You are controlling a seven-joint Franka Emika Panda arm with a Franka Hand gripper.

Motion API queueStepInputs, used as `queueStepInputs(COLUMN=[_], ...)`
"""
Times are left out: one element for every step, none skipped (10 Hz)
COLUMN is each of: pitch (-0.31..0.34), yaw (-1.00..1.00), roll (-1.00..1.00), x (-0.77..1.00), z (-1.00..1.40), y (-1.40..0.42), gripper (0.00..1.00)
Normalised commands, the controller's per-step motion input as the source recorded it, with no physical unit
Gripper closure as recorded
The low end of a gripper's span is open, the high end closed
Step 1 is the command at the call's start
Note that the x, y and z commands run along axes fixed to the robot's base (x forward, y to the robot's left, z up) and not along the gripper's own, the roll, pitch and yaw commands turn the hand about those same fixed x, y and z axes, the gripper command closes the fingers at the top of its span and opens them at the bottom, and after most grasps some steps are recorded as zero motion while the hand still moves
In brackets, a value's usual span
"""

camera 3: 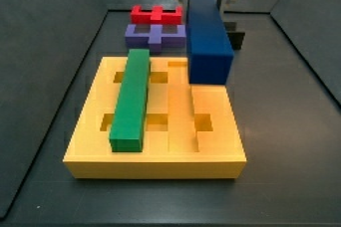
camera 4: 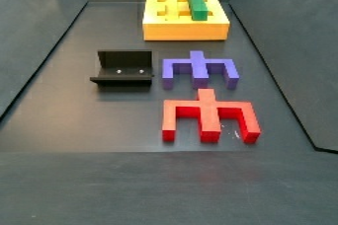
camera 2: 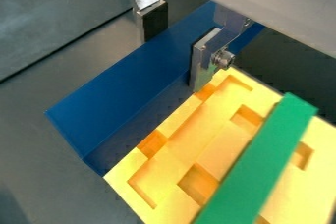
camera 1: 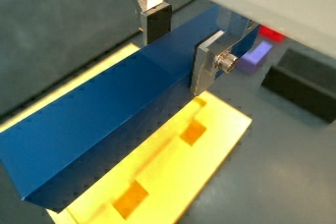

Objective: Pick up the blue object. Move up. Move to above the board. Insert the blue object.
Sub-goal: Insert the blue object.

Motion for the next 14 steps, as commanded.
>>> queueStepInputs(pitch=[-0.046, -0.067, -0.071, -0.121, -0.216, -0.269, -0.220, -0.086, -0.010, 0.000, 0.080, 0.114, 0.114, 0.080], yaw=[0.11, 0.06, 0.00, 0.00, 0.00, 0.00, 0.00, 0.07, 0.16, 0.09, 0.06, 0.02, 0.00, 0.00], roll=[0.13, 0.09, 0.05, 0.04, 0.00, 0.00, 0.00, 0.07, 0.14, 0.25, 0.31, 0.31, 0.26, 0.15], x=[0.15, 0.15, 0.02, 0.00, -0.18, -0.33, -0.31, -0.19, -0.04, -0.05, 0.00, 0.00, -0.02, -0.05], z=[-1.00, -0.81, -0.68, -0.63, -0.55, -0.43, -0.30, -0.13, -0.12, -0.13, -0.16, -0.19, -0.18, -0.11], y=[-0.16, -0.09, 0.00, 0.00, 0.00, 0.00, -0.04, -0.12, -0.13, -0.15, -0.14, -0.08, -0.02, 0.00], gripper=[1.00, 1.00, 1.00, 1.00, 1.00, 1.00, 1.00, 1.00, 1.00, 1.00, 1.00, 1.00, 1.00, 1.00])
